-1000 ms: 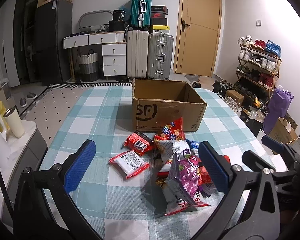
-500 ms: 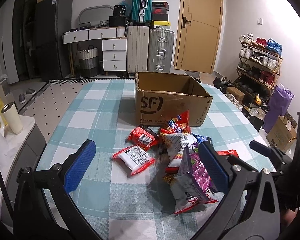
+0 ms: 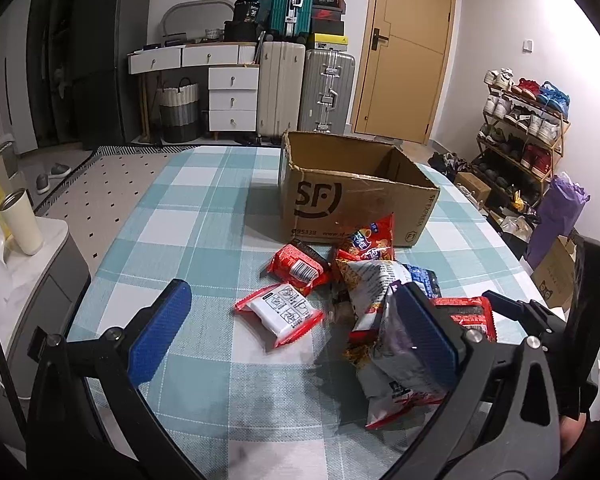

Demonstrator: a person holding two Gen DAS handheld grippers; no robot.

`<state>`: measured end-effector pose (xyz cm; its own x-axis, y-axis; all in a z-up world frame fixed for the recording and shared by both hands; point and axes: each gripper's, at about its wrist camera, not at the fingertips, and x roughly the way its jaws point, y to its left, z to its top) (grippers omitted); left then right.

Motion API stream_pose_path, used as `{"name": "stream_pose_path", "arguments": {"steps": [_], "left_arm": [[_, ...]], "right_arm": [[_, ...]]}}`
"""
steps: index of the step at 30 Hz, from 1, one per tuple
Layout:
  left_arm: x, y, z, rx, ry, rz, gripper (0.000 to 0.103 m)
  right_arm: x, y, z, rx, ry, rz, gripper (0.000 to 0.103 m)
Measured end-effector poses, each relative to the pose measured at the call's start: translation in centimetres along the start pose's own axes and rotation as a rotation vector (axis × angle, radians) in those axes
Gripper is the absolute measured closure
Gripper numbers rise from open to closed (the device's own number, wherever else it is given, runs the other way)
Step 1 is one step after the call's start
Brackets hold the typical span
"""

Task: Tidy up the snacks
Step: 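Lower the right gripper onto the red chip bag and close it, then grasp the purple candy bag with the left gripper while the right gripper holds the red bag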

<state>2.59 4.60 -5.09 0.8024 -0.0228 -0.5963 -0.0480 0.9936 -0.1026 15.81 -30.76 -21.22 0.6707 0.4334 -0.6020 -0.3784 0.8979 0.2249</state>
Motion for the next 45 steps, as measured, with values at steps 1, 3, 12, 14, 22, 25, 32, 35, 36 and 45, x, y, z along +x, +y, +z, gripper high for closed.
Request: {"name": "stream_pose_path", "arguments": {"steps": [1, 3, 12, 14, 22, 25, 32, 35, 36, 45], "left_arm": [[0.2, 0.1, 0.0, -0.001, 0.002, -0.001, 0.001], [0.4, 0.2, 0.0, -0.003, 0.005, 0.0, 0.001], [0.9, 0.6, -0.4, -0.017, 0.018, 0.003, 0.001], [1.0, 0.5, -0.4, -0.017, 0.02, 0.005, 0.001], [0.9, 0.0, -0.6, -0.005, 0.028, 0.004, 0.001], [0.8, -0.2, -0.7, -0.004, 0.034, -0.005, 0.001], [0.8, -1.0, -1.1, -0.011, 0.067, -0.063, 0.001], [0.8, -1.7, -1.4, -0.005, 0.079, -0.085, 0.001], [0.9, -2.0, -1.4, -0.002, 0.081, -0.092, 0.001], [3.0, -5.1, -1.6, 0.039, 0.125, -0.147, 0.001]], "right_arm": [[0.2, 0.1, -0.1, 0.0, 0.005, 0.005, 0.009], [0.6, 0.1, -0.2, 0.006, 0.027, 0.016, 0.025], [0.8, -0.5, -0.8, 0.038, 0.034, 0.081, 0.058], [0.8, -0.7, -0.8, 0.051, 0.031, 0.096, 0.06], [-0.7, -1.1, -0.7, 0.065, -0.028, 0.107, 0.062], [-1.2, -1.2, -0.6, 0.07, -0.042, 0.117, 0.062], [-2.4, -1.7, -0.6, 0.083, -0.071, 0.126, 0.062], [-2.9, -2.0, -0.7, 0.087, -0.078, 0.128, 0.062], [-3.0, -2.1, -0.7, 0.089, -0.081, 0.129, 0.062], [-4.5, -2.9, -1.1, 0.1, -0.107, 0.131, 0.062]]}}
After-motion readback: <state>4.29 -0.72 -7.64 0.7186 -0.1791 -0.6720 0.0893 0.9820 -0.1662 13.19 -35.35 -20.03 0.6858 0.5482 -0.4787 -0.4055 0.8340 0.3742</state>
